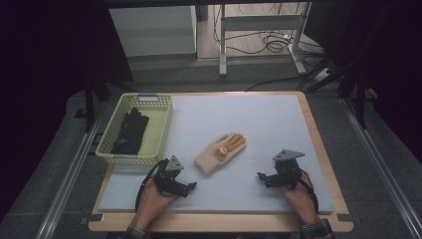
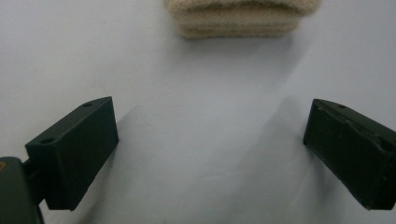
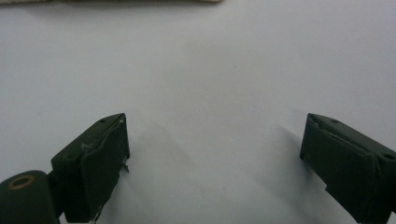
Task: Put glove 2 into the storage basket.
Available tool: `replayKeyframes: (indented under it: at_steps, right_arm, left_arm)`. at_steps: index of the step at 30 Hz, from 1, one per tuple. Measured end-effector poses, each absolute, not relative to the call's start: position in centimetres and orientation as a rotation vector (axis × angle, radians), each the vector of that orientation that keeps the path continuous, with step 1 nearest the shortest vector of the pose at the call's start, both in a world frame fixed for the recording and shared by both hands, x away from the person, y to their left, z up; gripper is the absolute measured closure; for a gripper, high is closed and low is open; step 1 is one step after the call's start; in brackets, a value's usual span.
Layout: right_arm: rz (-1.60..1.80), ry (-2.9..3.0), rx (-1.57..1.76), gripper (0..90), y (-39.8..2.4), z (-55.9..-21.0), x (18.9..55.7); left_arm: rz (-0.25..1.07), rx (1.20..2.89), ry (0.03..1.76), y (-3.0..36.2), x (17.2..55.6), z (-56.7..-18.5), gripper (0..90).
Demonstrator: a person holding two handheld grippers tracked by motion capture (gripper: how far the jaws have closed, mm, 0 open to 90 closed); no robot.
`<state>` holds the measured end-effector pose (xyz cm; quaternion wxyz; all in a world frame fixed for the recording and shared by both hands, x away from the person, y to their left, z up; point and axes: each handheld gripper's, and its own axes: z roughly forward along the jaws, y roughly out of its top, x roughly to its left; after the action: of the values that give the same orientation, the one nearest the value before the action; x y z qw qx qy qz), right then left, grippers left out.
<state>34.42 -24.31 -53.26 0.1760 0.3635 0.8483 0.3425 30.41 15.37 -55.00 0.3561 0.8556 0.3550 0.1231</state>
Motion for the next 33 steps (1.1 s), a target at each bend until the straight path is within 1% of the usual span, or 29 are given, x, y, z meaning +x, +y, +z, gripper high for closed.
replayKeyframes:
  at_steps: [10, 18, 25, 29, 33]
  right_arm:
    - [0.969, 2.397, 1.024, 7.9, -24.3, -53.3, 34.4]
    - [0.966, 2.39, 1.016, 7.9, -24.3, -53.3, 34.2]
    - [0.967, 2.389, 1.015, 8.0, -24.3, -53.3, 34.2]
    - [0.967, 2.389, 1.015, 8.0, -24.3, -53.3, 34.2]
    - [0.967, 2.391, 1.017, 8.0, -24.3, -53.3, 34.3]
  left_arm:
    - [0.293, 2.239, 0.919, 14.9, 30.9, -54.4, 4.0]
    - [0.245, 2.264, 0.907, 13.3, 32.2, -53.3, 1.5]
    - [0.202, 2.305, 0.882, 11.2, 34.2, -51.1, 0.0]
    - [0.225, 2.341, 0.872, 9.7, 35.4, -50.3, 0.0]
    - [0.218, 2.364, 0.873, 8.4, 37.1, -49.7, 0.0]
